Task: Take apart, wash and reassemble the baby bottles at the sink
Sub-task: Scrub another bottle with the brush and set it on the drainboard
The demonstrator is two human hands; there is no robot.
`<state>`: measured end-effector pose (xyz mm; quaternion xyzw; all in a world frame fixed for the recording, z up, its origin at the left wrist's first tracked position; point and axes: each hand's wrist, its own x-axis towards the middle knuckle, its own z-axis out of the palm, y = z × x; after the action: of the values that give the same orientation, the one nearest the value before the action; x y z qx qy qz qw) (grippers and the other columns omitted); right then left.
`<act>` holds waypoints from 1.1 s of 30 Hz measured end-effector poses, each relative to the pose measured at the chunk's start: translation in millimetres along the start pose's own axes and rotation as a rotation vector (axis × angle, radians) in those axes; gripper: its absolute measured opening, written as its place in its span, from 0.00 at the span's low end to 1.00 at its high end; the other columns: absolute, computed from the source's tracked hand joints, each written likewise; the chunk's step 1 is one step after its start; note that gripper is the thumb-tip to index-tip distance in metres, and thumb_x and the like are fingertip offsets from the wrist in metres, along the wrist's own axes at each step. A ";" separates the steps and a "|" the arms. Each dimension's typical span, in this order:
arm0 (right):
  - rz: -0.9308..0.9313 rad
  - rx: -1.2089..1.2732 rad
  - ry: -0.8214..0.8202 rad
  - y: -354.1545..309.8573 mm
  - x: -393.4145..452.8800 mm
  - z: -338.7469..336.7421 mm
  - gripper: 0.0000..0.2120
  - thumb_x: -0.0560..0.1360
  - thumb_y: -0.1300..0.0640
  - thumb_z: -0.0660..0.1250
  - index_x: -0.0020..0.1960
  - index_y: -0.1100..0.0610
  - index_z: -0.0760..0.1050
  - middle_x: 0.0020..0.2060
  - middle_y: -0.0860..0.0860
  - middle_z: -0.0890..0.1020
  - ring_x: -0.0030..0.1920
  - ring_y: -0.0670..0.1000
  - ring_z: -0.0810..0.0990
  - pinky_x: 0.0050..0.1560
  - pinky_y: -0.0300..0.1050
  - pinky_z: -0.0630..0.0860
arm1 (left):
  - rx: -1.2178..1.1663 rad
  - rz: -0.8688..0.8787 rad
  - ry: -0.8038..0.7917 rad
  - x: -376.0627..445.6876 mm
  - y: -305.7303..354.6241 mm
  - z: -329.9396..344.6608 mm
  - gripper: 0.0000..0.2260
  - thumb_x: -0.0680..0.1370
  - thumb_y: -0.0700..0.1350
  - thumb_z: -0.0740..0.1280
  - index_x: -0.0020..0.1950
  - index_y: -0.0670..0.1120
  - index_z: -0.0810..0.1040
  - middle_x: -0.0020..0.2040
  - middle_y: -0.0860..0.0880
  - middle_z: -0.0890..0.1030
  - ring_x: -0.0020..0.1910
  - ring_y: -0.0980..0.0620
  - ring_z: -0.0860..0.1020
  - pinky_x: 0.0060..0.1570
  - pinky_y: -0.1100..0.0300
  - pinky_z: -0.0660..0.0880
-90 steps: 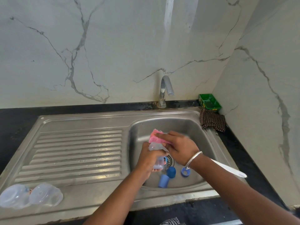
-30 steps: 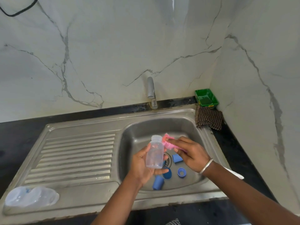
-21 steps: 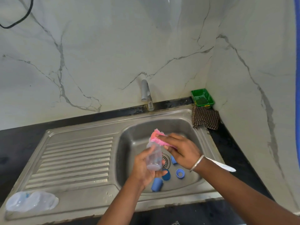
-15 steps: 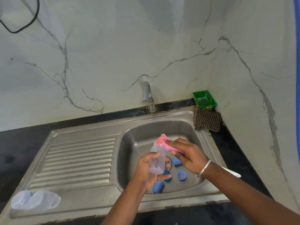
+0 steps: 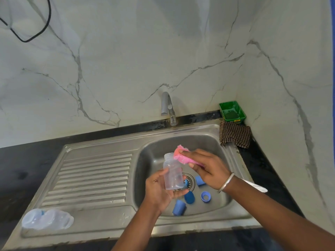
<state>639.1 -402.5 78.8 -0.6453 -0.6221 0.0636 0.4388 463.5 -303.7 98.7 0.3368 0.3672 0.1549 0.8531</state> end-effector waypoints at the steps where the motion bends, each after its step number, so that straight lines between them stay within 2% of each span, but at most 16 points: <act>1: -0.010 -0.009 -0.015 -1.4 1.7 3.0 0.23 0.80 0.54 0.62 0.73 0.42 0.67 0.52 0.31 0.72 0.48 0.36 0.74 0.49 0.45 0.78 | 0.008 0.012 -0.006 -0.3 1.0 1.4 0.17 0.71 0.48 0.65 0.56 0.41 0.81 0.49 0.42 0.83 0.43 0.44 0.81 0.47 0.42 0.77; 3: -0.016 0.050 -0.022 -2.8 1.9 10.3 0.22 0.80 0.54 0.62 0.73 0.44 0.68 0.54 0.34 0.75 0.51 0.39 0.76 0.52 0.45 0.77 | 0.071 0.044 -0.012 0.5 3.5 4.7 0.16 0.69 0.50 0.69 0.53 0.44 0.81 0.45 0.45 0.82 0.39 0.48 0.81 0.44 0.44 0.78; 6: 0.053 0.210 0.019 -0.2 0.4 18.3 0.20 0.80 0.55 0.63 0.71 0.48 0.72 0.62 0.43 0.79 0.61 0.44 0.78 0.60 0.45 0.76 | 0.245 0.090 0.008 1.4 5.6 9.1 0.21 0.62 0.49 0.75 0.52 0.46 0.80 0.42 0.48 0.82 0.36 0.52 0.81 0.44 0.47 0.79; 9: 0.204 0.310 -0.024 4.7 2.8 18.4 0.17 0.79 0.51 0.64 0.67 0.46 0.74 0.59 0.41 0.81 0.60 0.43 0.79 0.60 0.42 0.75 | 0.347 0.086 0.030 2.4 3.1 2.4 0.26 0.59 0.47 0.76 0.56 0.45 0.79 0.45 0.47 0.84 0.40 0.49 0.83 0.44 0.45 0.81; 11: 0.397 0.476 -0.099 3.8 11.4 15.3 0.14 0.78 0.56 0.65 0.62 0.45 0.77 0.50 0.40 0.84 0.52 0.41 0.81 0.52 0.36 0.76 | 0.381 0.129 0.037 4.4 -0.4 -9.9 0.25 0.61 0.41 0.75 0.58 0.45 0.75 0.48 0.45 0.83 0.44 0.47 0.83 0.41 0.48 0.80; 13: 0.555 0.663 -0.158 2.8 23.6 12.8 0.13 0.78 0.64 0.65 0.57 0.50 0.79 0.39 0.42 0.84 0.40 0.41 0.80 0.40 0.33 0.74 | 0.432 0.211 0.020 7.7 -2.5 -24.6 0.25 0.61 0.34 0.74 0.56 0.42 0.72 0.48 0.42 0.82 0.45 0.47 0.82 0.38 0.54 0.79; 16: 0.631 0.775 -0.169 -1.9 38.6 5.9 0.10 0.75 0.64 0.65 0.52 0.51 0.78 0.33 0.51 0.77 0.30 0.46 0.71 0.29 0.36 0.66 | 0.675 0.300 -0.013 12.3 -2.2 -41.7 0.25 0.58 0.31 0.76 0.52 0.38 0.73 0.45 0.47 0.81 0.45 0.54 0.81 0.42 0.62 0.77; 19: 0.726 0.804 -0.185 -8.1 49.2 -2.2 0.10 0.79 0.67 0.60 0.52 0.56 0.77 0.29 0.52 0.76 0.24 0.43 0.71 0.23 0.33 0.62 | 0.785 0.345 0.041 21.3 -2.3 -52.0 0.25 0.56 0.32 0.78 0.51 0.42 0.76 0.43 0.53 0.82 0.45 0.57 0.80 0.43 0.65 0.75; 22: 0.784 0.859 -0.277 -15.4 51.7 -6.4 0.10 0.80 0.67 0.57 0.58 0.66 0.74 0.22 0.51 0.74 0.17 0.43 0.68 0.16 0.30 0.58 | 0.818 0.381 0.074 29.7 0.0 -54.4 0.26 0.56 0.31 0.78 0.51 0.45 0.77 0.44 0.52 0.83 0.46 0.55 0.81 0.44 0.63 0.76; 26: 0.814 0.783 -0.333 -10.1 45.8 1.3 0.08 0.80 0.65 0.59 0.53 0.65 0.76 0.27 0.57 0.72 0.19 0.45 0.68 0.18 0.33 0.59 | 0.808 0.415 0.083 34.4 3.5 -51.4 0.27 0.56 0.31 0.78 0.52 0.42 0.77 0.45 0.48 0.83 0.46 0.53 0.81 0.45 0.62 0.77; 28: 0.770 0.657 -0.348 -5.9 43.8 5.3 0.08 0.78 0.58 0.64 0.47 0.59 0.80 0.31 0.59 0.73 0.24 0.49 0.69 0.23 0.37 0.63 | 0.817 0.419 0.090 35.0 4.0 -51.1 0.26 0.55 0.31 0.78 0.51 0.43 0.77 0.45 0.47 0.83 0.45 0.53 0.81 0.45 0.61 0.76; 30: 0.672 0.473 -0.380 -6.2 43.6 6.1 0.15 0.72 0.44 0.66 0.39 0.57 0.80 0.31 0.59 0.75 0.28 0.52 0.71 0.31 0.41 0.69 | 0.835 0.419 0.102 36.6 3.6 -52.6 0.26 0.55 0.32 0.78 0.50 0.43 0.78 0.45 0.47 0.83 0.45 0.53 0.81 0.44 0.60 0.76; 32: 0.594 0.222 -0.439 -9.4 43.1 3.1 0.24 0.68 0.34 0.61 0.45 0.52 0.82 0.36 0.52 0.83 0.35 0.51 0.79 0.42 0.47 0.76 | 0.863 0.412 0.115 37.0 2.5 -52.8 0.26 0.55 0.31 0.78 0.50 0.44 0.78 0.44 0.47 0.83 0.44 0.54 0.81 0.43 0.60 0.76; 33: 0.544 0.074 -0.486 -9.6 42.2 1.6 0.24 0.68 0.32 0.58 0.50 0.48 0.81 0.41 0.49 0.84 0.41 0.50 0.81 0.46 0.48 0.79 | 0.873 0.407 0.118 36.9 1.6 -52.5 0.25 0.55 0.31 0.78 0.50 0.44 0.78 0.43 0.48 0.83 0.43 0.55 0.80 0.41 0.62 0.76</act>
<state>640.1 -367.0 103.6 -0.7368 -0.5112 0.3517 0.2685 450.3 -259.5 54.1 0.7188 0.3724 0.1692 0.5622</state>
